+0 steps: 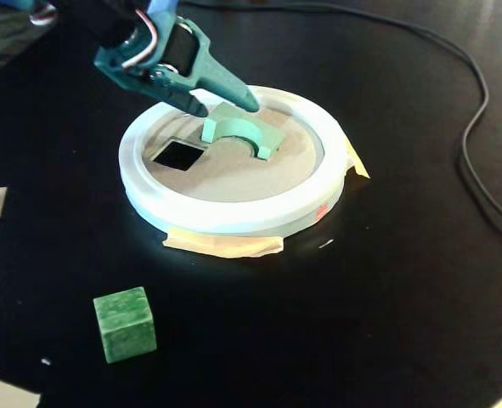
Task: Pick up the U shape block and drop it in corresponding U shaped hole
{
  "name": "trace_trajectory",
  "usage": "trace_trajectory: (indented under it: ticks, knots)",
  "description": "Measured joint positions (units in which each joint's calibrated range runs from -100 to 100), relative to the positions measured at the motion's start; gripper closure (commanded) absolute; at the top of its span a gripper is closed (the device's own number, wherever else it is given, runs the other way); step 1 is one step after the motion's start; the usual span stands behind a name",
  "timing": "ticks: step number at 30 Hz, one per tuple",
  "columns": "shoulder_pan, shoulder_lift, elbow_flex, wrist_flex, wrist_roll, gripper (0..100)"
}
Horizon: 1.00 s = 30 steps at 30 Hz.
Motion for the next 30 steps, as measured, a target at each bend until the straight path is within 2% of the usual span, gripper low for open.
trace_trajectory:
  ticks: [1,4,13,18,21,26,30]
  knots:
    - [1.7,-3.9,0.0,5.9,0.0,36]
    - [3.1,-8.6,0.0,13.2,0.0,36]
    - [4.8,-20.2,0.4,24.1,0.7,36]
    - [10.8,-31.8,0.6,38.2,5.2,36]
    - [18.8,-39.8,0.6,47.6,10.7,37]
    - [32.3,-51.5,4.3,56.7,18.9,37]
    - [39.6,-61.0,10.7,59.7,21.9,37]
